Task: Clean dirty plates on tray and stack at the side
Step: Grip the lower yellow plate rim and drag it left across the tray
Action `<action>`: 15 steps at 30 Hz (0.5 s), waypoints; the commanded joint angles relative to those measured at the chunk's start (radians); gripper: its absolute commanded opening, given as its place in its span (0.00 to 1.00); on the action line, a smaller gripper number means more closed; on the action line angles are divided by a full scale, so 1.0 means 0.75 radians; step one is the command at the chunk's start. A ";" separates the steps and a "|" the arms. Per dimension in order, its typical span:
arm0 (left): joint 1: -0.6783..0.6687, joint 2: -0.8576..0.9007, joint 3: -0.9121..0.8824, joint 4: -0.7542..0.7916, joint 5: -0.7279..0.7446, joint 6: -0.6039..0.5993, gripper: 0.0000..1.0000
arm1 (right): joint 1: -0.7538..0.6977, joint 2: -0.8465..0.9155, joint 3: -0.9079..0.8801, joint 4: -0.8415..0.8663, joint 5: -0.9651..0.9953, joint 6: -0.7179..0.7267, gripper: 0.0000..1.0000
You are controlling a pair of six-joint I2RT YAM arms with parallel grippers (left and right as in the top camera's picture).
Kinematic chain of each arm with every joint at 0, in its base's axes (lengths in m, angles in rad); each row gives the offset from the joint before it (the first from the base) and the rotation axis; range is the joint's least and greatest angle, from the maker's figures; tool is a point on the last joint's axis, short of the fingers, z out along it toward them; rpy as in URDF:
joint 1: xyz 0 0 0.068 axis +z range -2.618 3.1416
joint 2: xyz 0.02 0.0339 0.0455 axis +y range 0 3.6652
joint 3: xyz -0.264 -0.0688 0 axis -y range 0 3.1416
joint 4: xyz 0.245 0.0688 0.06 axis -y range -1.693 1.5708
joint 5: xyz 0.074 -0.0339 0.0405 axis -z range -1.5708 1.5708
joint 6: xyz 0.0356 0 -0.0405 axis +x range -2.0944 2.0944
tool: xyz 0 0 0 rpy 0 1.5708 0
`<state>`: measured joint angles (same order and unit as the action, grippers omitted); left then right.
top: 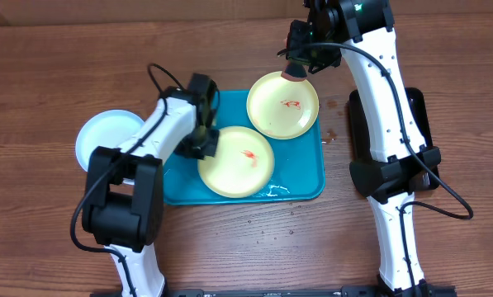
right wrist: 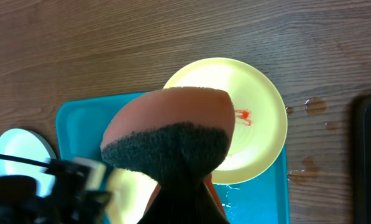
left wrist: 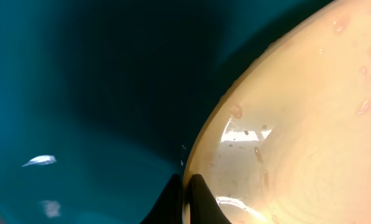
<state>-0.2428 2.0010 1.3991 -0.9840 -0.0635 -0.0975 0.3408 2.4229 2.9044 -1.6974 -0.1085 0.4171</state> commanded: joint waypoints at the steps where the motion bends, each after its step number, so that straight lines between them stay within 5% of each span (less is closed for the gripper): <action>1: 0.045 0.009 0.109 -0.015 -0.311 0.022 0.04 | -0.004 -0.046 0.031 0.005 -0.013 -0.008 0.04; 3: 0.047 0.009 0.189 -0.025 -0.365 0.037 0.09 | -0.004 -0.046 0.031 0.005 -0.013 -0.008 0.04; 5: 0.046 0.009 0.255 -0.028 -0.396 0.071 0.38 | -0.004 -0.047 0.031 0.005 -0.013 -0.008 0.04; 6: 0.044 0.009 0.297 -0.027 -0.404 0.105 0.64 | -0.004 -0.047 0.031 0.005 -0.013 -0.008 0.04; 7: 0.044 0.009 0.325 -0.025 -0.404 0.131 0.70 | -0.004 -0.046 0.031 0.005 -0.013 -0.008 0.04; 11: 0.047 0.009 0.375 -0.038 -0.358 0.135 0.84 | -0.004 -0.047 0.031 0.005 -0.013 -0.008 0.04; 15: 0.081 0.009 0.381 -0.114 -0.057 0.095 0.82 | -0.004 -0.046 0.031 0.005 -0.013 -0.008 0.04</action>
<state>-0.2001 2.0033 1.6688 -1.0370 -0.2695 -0.0193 0.3408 2.4229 2.9044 -1.6970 -0.1085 0.4179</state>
